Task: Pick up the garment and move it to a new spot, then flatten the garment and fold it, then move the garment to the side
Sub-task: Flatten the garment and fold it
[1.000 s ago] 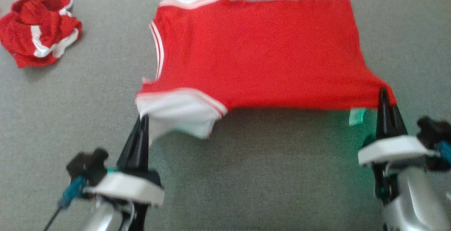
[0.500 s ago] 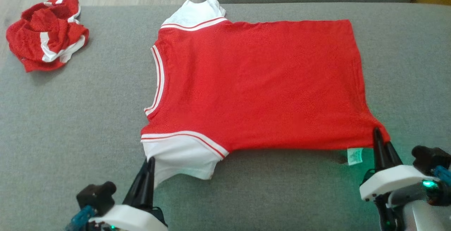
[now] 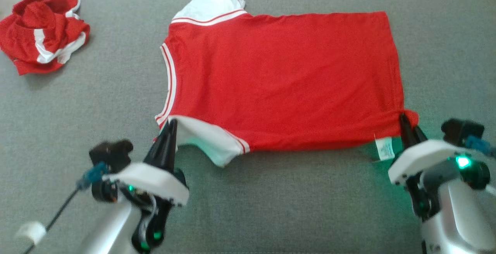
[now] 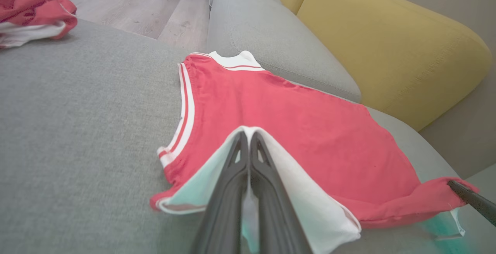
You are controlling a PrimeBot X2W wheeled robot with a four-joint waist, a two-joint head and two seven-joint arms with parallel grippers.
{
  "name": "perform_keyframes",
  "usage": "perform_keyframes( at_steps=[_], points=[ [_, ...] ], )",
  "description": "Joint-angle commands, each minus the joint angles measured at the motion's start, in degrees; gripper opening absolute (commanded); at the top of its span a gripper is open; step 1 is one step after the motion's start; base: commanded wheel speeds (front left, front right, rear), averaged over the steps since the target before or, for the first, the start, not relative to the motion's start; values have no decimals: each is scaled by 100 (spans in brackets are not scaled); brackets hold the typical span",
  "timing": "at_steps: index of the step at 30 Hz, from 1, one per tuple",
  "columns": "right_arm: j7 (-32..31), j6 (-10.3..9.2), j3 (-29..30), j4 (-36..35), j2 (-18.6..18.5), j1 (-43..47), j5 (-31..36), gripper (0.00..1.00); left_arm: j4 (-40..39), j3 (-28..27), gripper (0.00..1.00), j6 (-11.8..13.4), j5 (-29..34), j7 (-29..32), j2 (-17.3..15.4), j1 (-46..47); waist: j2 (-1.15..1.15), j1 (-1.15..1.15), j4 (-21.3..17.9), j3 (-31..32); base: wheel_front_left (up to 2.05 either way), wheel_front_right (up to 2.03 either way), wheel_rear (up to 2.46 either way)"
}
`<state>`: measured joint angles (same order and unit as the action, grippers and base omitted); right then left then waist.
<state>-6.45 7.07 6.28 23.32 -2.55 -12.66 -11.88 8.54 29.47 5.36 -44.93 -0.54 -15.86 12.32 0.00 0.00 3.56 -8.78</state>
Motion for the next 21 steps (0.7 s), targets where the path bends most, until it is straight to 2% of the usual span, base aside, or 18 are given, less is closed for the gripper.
perform_keyframes(
  at_steps=[1, 14, 15, 16, 17, 18, 19, 21],
  points=[
    [-56, 42, -80, -15, -33, -452, 76, 0, 90, -268, 0, -86, -14, 2, -26, 553, 0, 0, -27, -73, 0, 0, 0],
    [-69, 42, 31, 1135, -32, -1724, 302, 0, 1721, -363, 0, -390, -7, -220, 317, 1955, 0, 0, -139, -460, 0, 0, 0],
    [-56, 42, 29, 1238, -32, -1818, 302, 8, 1837, -358, 0, -412, -4, -230, 342, 2047, 0, 0, -144, -493, 0, 0, 0],
    [-35, 42, 26, 1342, -32, -1913, 304, 35, 1951, -367, 0, -433, -14, -248, 374, 2138, 0, 0, -148, -517, 0, 0, 0],
    [-21, 42, 17, 1454, -32, -2015, 291, 82, 2064, -379, 21, -455, -28, -266, 405, 2230, 0, 0, -150, -541, 0, 0, 0],
    [8, 42, -12, 1696, -32, -2234, 173, 100, 2272, -414, 76, -504, -58, -325, 462, 2410, 0, 0, -155, -583, 0, 0, 0],
    [35, 42, -27, 1824, -32, -2352, 89, 100, 2368, -451, 100, -528, -94, -364, 497, 2494, 0, 0, -156, -599, 0, 0, 0],
    [119, 42, -54, 2073, -32, -2597, -20, 100, 2533, -507, 100, -573, -129, -460, 542, 2654, 0, 0, -162, -636, 0, 0, 0]
  ],
)
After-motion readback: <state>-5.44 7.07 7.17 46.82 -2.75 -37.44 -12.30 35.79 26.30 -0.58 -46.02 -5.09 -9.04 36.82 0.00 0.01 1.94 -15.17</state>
